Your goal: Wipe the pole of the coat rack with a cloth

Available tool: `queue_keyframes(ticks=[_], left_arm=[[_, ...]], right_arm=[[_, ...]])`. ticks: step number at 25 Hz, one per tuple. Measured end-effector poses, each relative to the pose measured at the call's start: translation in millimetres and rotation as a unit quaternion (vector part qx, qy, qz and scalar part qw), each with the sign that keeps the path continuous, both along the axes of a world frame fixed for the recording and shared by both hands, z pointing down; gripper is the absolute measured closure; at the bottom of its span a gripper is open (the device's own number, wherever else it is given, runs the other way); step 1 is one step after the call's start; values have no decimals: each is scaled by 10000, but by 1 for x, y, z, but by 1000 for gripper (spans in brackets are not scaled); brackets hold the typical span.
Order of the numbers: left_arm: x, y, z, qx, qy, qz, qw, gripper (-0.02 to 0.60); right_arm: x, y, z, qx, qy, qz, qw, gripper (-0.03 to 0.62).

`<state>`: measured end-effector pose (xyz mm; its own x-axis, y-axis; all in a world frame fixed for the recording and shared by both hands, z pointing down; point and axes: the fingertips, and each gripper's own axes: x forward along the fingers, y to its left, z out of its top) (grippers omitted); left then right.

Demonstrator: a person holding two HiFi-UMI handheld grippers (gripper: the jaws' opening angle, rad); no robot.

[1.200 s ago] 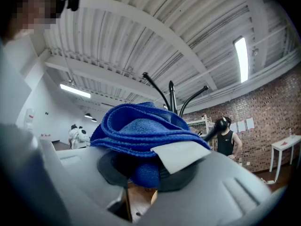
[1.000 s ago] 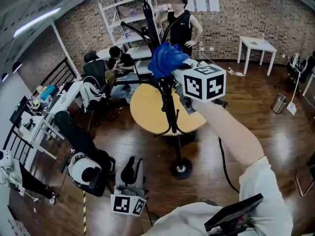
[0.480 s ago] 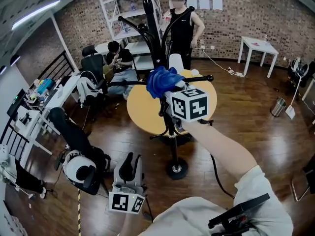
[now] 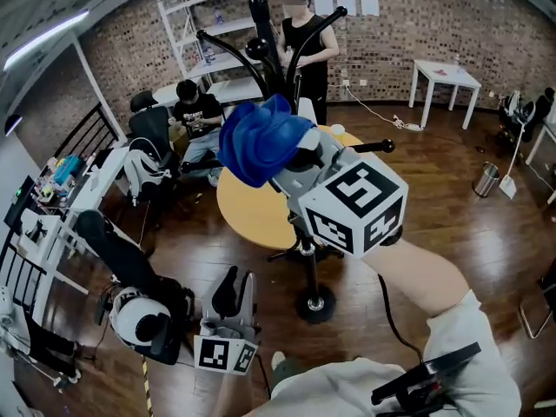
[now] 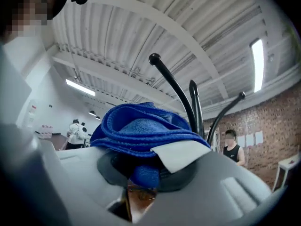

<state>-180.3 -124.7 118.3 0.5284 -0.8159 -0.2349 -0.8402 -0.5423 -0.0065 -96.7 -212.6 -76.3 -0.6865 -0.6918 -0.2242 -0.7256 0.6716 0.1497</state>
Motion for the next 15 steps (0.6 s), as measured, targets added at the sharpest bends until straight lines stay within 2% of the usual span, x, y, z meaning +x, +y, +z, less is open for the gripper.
queue_keyframes(ticks=[4,7,12,15], left_arm=[[-29,-44,-15,86,-1,631,9980,476],[-50,-66,-16,103,-10,908,9958,476],[-69,-95,-4,-196,23,1538,9879,476],[-64,-102,-3,-263,5,1963,9802,476]], right_arm=[[-11,-48,-31,8,314,787,9964,499],[-4,-71,-8,-251,584,1391,9882,499],[-6,-93,62,-996,741,1857,9747,499],[-3,-86,58,-959,563,2122,9709,499]])
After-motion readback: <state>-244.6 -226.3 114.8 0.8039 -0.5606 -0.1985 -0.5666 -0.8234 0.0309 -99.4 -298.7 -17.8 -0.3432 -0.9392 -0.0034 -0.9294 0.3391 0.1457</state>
